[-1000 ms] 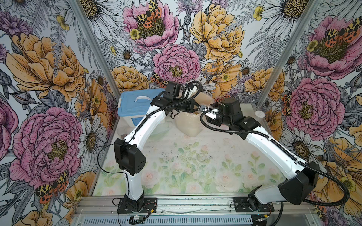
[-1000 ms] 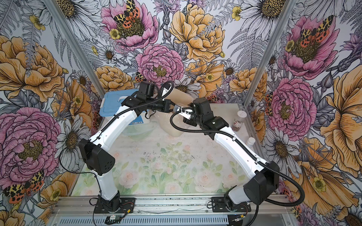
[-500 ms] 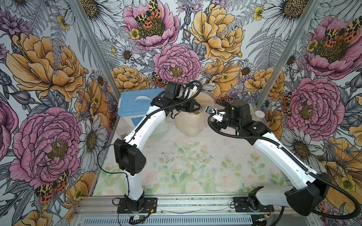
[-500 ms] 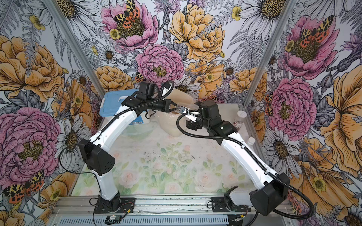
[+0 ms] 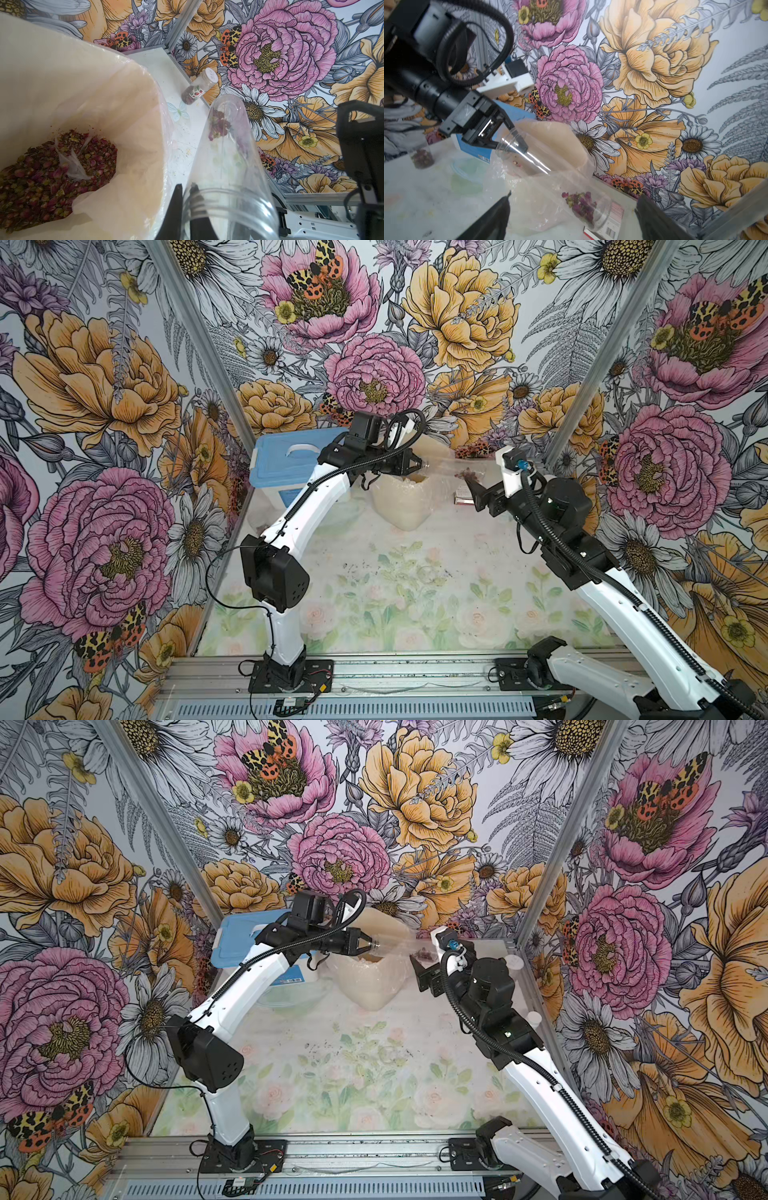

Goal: Empty the moldy dried flower tea in the jars
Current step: Adjust the jar.

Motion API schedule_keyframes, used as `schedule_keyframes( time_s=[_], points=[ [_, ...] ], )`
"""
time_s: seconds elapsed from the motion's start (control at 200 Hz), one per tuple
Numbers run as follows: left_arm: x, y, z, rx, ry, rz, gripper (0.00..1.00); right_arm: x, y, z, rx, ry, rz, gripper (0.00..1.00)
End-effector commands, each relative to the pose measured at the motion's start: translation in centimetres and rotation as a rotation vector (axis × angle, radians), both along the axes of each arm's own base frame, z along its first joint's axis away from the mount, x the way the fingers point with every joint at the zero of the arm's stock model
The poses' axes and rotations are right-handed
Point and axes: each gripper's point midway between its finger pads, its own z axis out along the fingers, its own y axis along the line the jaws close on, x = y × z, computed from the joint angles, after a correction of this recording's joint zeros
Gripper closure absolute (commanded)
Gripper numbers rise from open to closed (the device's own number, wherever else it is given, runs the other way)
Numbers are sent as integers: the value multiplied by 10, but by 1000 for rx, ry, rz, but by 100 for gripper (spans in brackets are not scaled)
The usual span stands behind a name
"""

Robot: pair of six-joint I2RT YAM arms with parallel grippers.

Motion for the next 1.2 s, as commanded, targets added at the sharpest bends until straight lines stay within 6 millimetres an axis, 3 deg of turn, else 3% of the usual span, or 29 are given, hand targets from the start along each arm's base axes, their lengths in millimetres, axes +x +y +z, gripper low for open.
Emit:
schedule_keyframes(
  time_s=[0.0, 0.13, 0.25, 0.415, 0.435, 0.525, 0.65, 0.8, 1.196],
  points=[
    [8, 7, 32, -32, -97, 45, 100, 8, -16, 7, 483, 137, -96, 9],
    [10, 7, 37, -54, -100, 57, 100, 19, -16, -13, 762, 302, -122, 11],
    [13, 7, 39, -78, -94, 69, 100, 35, -8, -32, 928, 462, -92, 5],
    [18, 6, 32, -113, -73, 87, 100, 55, -25, -51, 1069, 564, -114, 7],
    [11, 9, 48, -135, -101, 87, 100, 56, -26, -53, 1089, 568, -107, 7],
    [11, 11, 50, -160, -99, 96, 100, 64, -28, -60, 1224, 599, -67, 6],
    [10, 10, 50, -168, -94, 97, 100, 74, -21, -58, 1373, 586, 44, 7],
    [8, 8, 49, -169, -88, 90, 100, 86, -9, -58, 1408, 627, 105, 8],
    [7, 2, 43, -169, -70, 78, 100, 93, -14, -50, 1461, 560, 101, 13]
  ],
)
